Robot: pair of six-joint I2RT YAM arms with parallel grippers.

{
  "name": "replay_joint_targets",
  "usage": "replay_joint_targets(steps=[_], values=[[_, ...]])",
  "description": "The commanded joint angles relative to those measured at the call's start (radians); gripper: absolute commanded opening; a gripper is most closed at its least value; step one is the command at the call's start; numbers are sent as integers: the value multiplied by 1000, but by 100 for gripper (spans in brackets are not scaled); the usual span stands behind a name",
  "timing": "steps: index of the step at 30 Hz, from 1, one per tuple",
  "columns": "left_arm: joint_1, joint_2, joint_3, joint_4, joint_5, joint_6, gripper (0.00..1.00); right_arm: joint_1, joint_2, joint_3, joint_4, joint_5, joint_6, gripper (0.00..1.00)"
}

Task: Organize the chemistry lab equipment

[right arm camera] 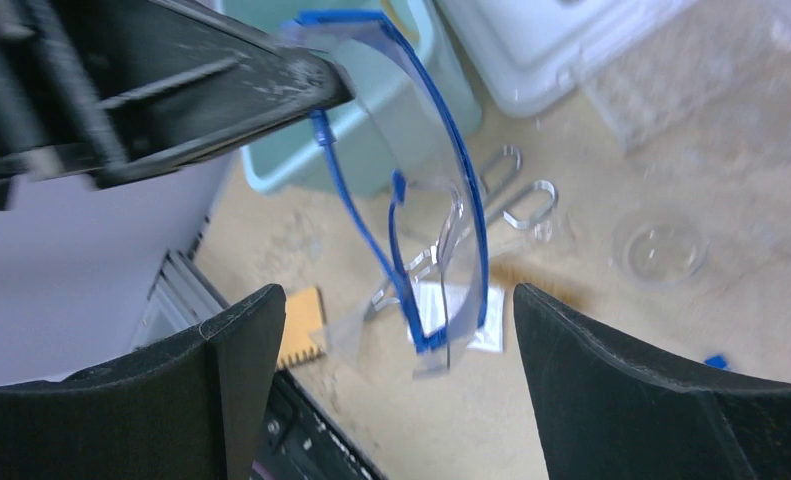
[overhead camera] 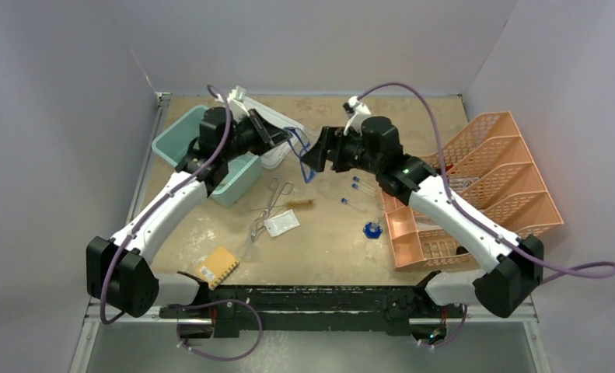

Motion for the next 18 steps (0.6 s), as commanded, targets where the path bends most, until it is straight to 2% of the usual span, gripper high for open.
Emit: replay_joint_targets(steps=[1, 6, 9, 18], values=[[130, -3, 80, -24, 105, 48, 0, -28, -81, 117, -3, 65, -61, 86], [273, 11, 189, -162, 149, 141, 0, -40, -106, 149, -8, 141, -101, 86], [387, 42, 239, -226, 169, 180, 0, -57, -93, 148, 0, 131, -89, 86], [657, 139, 203, -309, 177, 264, 0, -71, -1, 200, -11, 117, -165, 85]])
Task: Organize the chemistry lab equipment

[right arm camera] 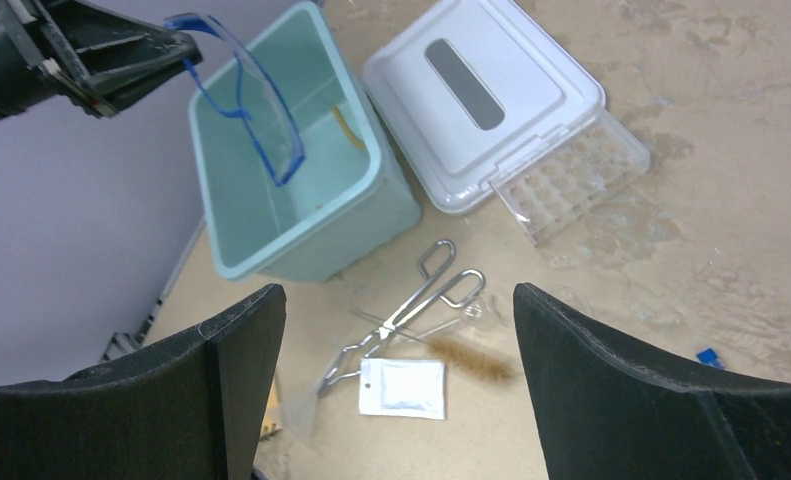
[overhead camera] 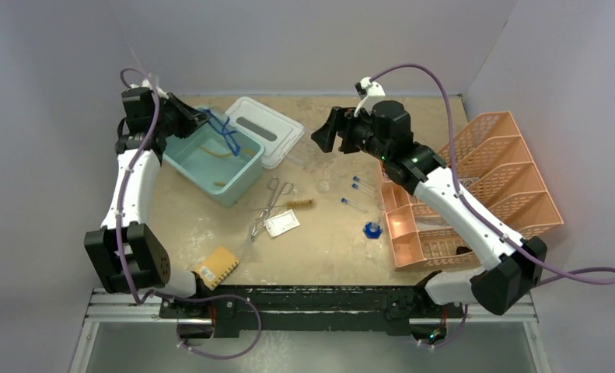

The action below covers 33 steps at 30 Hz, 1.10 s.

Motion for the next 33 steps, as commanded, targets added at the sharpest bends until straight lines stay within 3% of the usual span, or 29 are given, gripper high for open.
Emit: replay_joint_targets(steps=[1, 10, 17, 29, 33], values=[[104, 49, -8, -59, 21, 111, 0, -7, 15, 57, 17, 13, -64, 85], [117, 234, -9, -24, -56, 220, 0, -30, 82, 90, 27, 4, -94, 84], [116, 336, 21, -11, -130, 207, 0, -45, 140, 110, 25, 16, -123, 84], [114, 418, 9, 156, -23, 205, 0, -62, 273, 227, 6, 60, -230, 83], [114, 452, 35, 150, -93, 217, 12, -76, 308, 266, 1, 66, -255, 83]])
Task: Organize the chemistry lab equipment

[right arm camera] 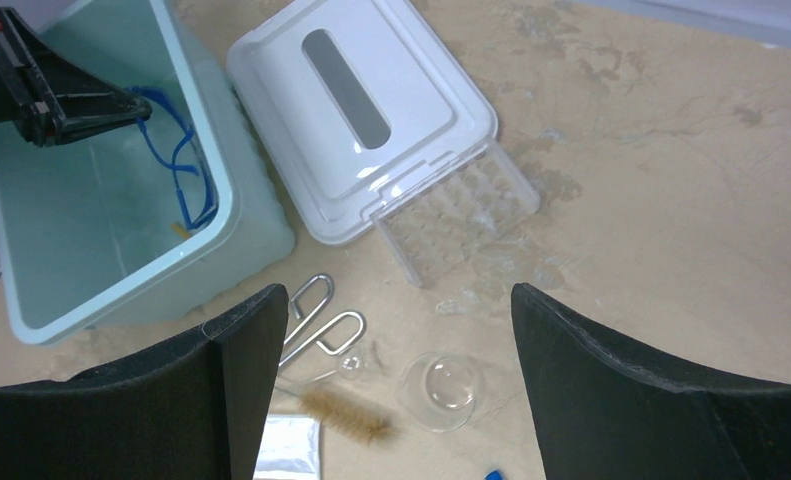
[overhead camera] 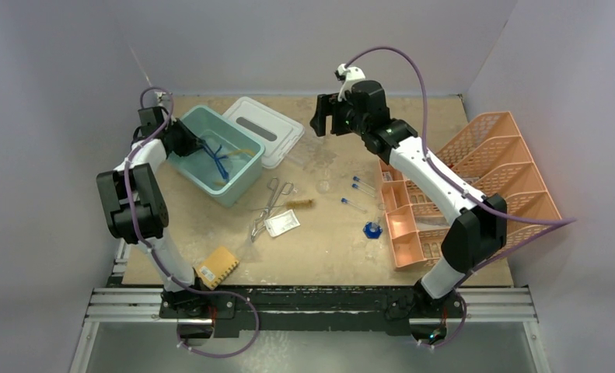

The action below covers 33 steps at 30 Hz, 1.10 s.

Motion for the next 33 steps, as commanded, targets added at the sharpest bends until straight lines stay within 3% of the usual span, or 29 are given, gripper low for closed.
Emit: replay_joint_targets(steps=[1, 9, 13, 28, 33], values=[[-1, 33, 50, 75, -35, 20, 15, -24, 12, 84, 22, 24, -55, 83], [-1, 59, 51, 96, -160, 6, 28, -46, 24, 97, 33, 16, -57, 83], [-6, 24, 62, 99, -131, -6, 35, -47, 20, 95, 35, 13, -56, 83], [-63, -236, 66, -59, -150, -24, 40, -47, -27, -5, 59, -11, -33, 82], [-174, -351, 83, -122, -156, 26, 45, -46, -42, -47, 43, -45, -11, 80]])
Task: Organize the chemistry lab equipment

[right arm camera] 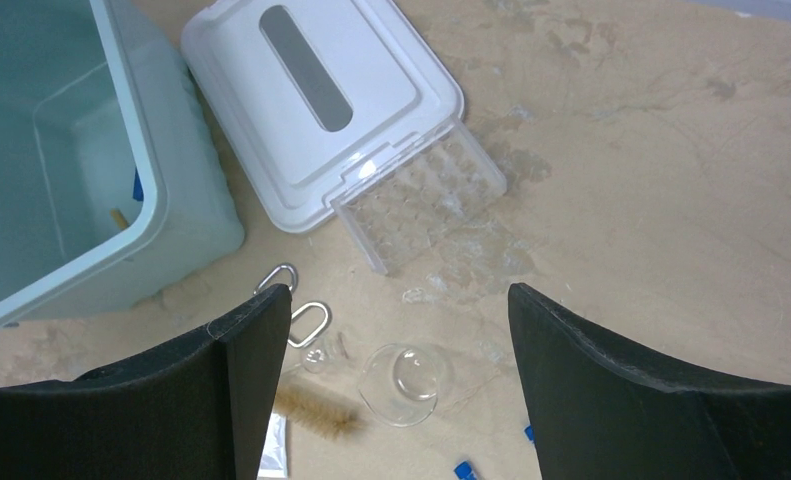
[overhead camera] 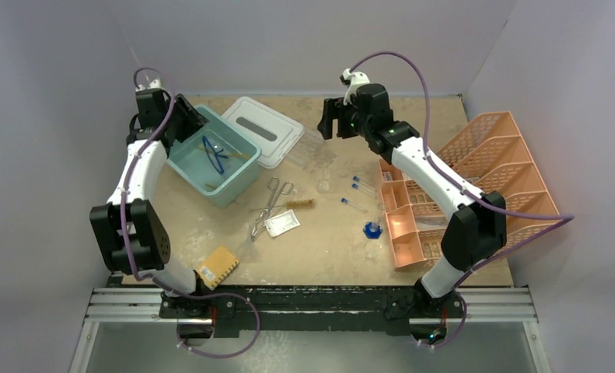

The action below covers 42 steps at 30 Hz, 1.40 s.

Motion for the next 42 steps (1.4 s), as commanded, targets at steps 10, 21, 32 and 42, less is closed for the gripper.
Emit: replay_joint_targets(steps=[10, 21, 32, 42], values=[[-483, -329, -55, -92, -66, 145, 70, -1, -128, -162, -9, -11, 255, 78], [-811, -328, -186, -366, -363, 127, 56, -8, -214, -351, -115, 147, 516, 77], [-824, -150, -208, -276, -281, 456, 46, -8, -324, -466, -100, 139, 600, 76], [-829, 67, -186, -219, -278, 708, 35, -10, -380, -495, -80, 155, 565, 76]])
